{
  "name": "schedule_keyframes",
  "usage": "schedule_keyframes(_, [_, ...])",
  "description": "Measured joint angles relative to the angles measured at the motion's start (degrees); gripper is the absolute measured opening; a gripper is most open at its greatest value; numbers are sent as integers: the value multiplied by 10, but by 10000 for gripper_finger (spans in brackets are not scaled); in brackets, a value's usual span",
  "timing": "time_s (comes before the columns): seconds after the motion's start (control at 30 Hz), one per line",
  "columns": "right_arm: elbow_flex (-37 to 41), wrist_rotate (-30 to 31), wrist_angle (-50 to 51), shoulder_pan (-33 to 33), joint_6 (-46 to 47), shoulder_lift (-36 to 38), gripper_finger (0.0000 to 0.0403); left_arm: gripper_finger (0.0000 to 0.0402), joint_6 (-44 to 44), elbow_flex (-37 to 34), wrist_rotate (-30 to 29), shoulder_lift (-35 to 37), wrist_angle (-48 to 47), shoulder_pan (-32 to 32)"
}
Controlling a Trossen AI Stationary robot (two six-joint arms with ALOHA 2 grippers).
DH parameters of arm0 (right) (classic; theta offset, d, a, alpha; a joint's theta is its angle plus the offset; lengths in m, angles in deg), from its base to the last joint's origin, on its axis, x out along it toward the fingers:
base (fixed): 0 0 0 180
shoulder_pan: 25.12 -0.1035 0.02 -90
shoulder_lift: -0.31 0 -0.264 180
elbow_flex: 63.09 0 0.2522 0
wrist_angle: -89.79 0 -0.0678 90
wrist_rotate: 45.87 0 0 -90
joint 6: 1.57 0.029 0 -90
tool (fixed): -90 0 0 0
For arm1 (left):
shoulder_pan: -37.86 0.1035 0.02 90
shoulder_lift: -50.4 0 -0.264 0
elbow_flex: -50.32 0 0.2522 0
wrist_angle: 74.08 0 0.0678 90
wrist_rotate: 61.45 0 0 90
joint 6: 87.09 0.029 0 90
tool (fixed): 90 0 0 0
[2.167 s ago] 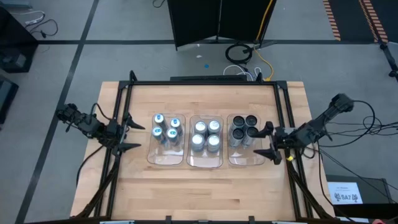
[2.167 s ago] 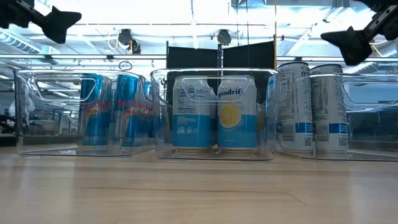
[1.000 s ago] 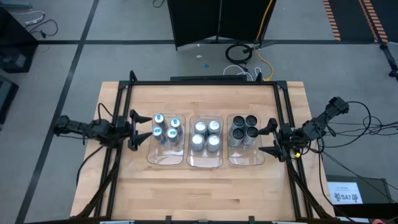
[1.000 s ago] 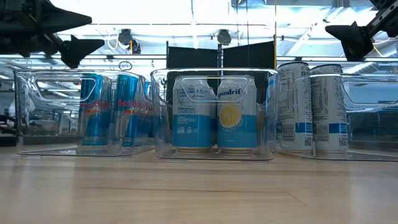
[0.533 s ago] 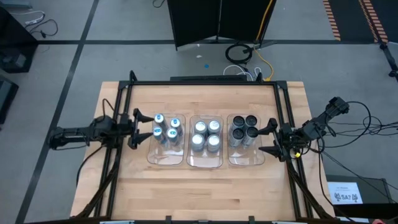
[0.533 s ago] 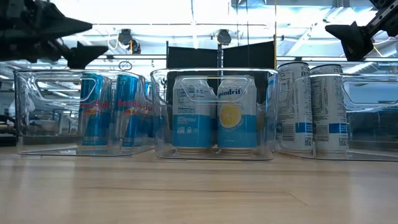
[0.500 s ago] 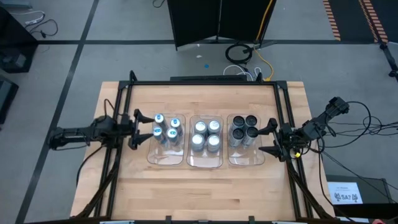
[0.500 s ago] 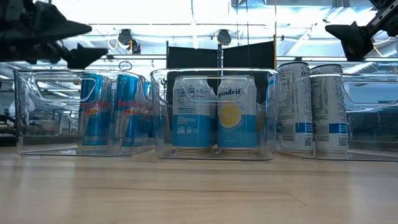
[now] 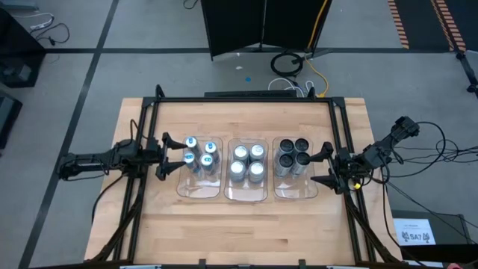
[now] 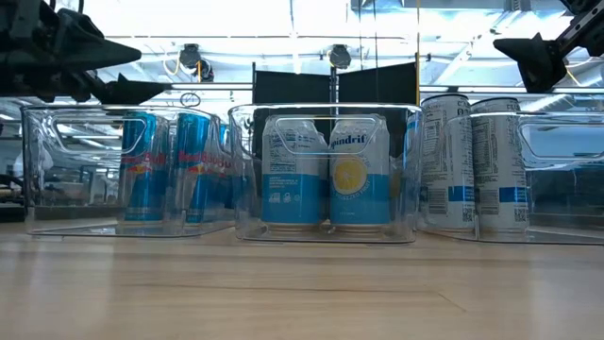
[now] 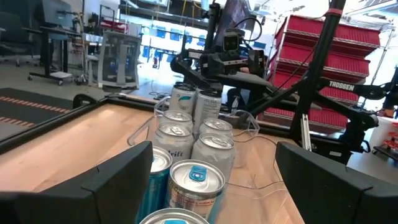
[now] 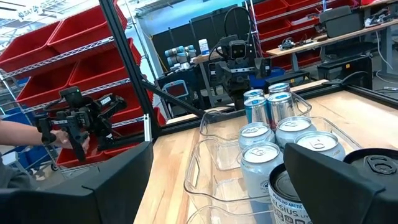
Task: Sort soda cans
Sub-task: Return to Home Position
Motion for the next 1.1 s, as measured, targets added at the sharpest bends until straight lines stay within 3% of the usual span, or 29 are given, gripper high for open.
schedule_keyframes(0.33, [0,5,-16,1,27,0,354,350,0,0,-2,0,1,0])
schedule_keyframes(0.53, [0,1,-61,18,-44,0,354,350,0,0,-2,0,1,0])
schedule_keyframes(0.7, [2,-2,-60,61,-75,0,354,350,0,-1,-2,0,1,0])
schedule_keyframes(0.8, [9,-35,-60,93,-85,12,354,350,0,-1,-2,0,1,0])
schedule_keyframes(1.1, [71,-88,-43,174,-77,101,354,350,0,-1,-2,0,1,0])
